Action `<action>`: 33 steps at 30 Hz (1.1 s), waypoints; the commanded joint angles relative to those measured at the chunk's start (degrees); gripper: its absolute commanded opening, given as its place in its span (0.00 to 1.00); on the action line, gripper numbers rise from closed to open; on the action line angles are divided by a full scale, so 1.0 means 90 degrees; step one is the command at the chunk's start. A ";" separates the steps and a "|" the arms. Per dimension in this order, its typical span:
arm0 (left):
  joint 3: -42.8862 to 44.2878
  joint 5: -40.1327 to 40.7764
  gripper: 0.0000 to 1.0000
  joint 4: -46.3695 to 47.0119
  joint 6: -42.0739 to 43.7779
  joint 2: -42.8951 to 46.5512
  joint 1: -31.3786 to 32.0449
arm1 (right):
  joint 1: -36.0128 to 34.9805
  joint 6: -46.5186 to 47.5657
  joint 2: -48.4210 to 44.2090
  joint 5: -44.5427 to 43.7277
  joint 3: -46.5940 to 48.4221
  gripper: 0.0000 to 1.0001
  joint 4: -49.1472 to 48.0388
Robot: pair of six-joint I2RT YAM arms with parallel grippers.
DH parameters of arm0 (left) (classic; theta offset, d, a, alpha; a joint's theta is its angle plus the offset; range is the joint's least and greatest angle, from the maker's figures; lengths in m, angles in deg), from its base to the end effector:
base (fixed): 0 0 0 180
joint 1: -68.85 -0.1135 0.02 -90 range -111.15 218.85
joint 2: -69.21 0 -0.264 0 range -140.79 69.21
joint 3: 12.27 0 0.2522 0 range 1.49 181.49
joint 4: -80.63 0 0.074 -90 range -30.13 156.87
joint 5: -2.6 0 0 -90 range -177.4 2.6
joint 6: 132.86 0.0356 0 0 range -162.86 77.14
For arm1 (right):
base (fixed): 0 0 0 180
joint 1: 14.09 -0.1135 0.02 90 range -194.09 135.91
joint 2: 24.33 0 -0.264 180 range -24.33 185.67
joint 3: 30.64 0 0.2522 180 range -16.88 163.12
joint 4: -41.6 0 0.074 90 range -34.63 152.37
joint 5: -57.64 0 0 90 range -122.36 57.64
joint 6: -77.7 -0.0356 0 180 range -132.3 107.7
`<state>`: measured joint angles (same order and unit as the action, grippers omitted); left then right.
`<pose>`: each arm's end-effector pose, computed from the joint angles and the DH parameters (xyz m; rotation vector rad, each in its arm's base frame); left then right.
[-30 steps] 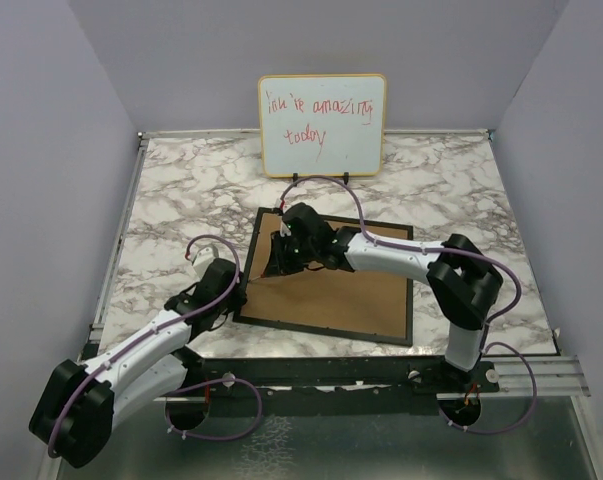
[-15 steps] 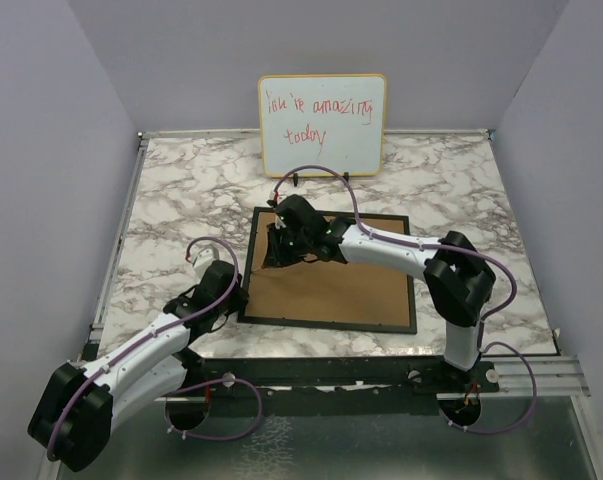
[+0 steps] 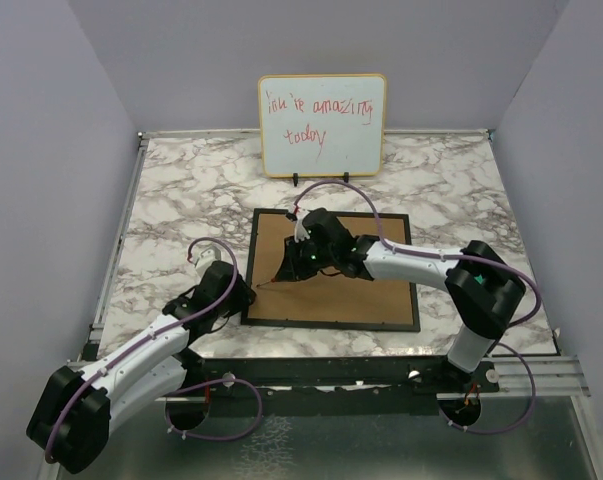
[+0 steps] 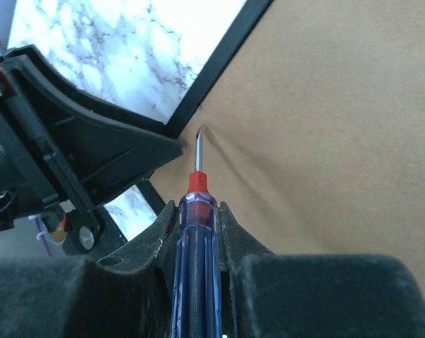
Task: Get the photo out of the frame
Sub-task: Release the photo frame item from the photo frame.
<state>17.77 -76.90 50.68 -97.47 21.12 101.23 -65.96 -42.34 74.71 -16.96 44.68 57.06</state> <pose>0.1355 -0.0783 0.1508 -0.5563 2.3837 -0.4833 0.2249 0.3019 0.2043 -0.6178 2.3734 1.0120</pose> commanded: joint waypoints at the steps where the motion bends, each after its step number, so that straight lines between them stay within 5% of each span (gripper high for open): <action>1: -0.0051 0.0019 0.47 -0.0642 -0.0014 -0.0074 0.0035 | 0.0040 -0.0034 0.0230 0.0784 -0.0077 0.01 -0.0776; 10: 0.0038 0.0078 0.17 -0.0711 -0.0039 -0.0245 0.0035 | 0.0100 -0.0023 0.0362 0.0523 -0.0064 0.01 -0.0815; 23: 0.0350 0.0210 0.04 -0.0803 0.0145 -0.0877 0.0042 | 0.0232 0.0253 -0.0238 0.0205 -0.0457 0.01 -0.0612; 33: 0.0350 0.0200 0.00 -0.0809 0.0175 -0.0877 0.0158 | 0.0362 0.0284 0.0312 0.0508 -0.0302 0.01 -0.0937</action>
<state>21.79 -76.53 48.39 -96.34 14.60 102.02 -62.82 -40.68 74.56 -13.38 41.16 50.76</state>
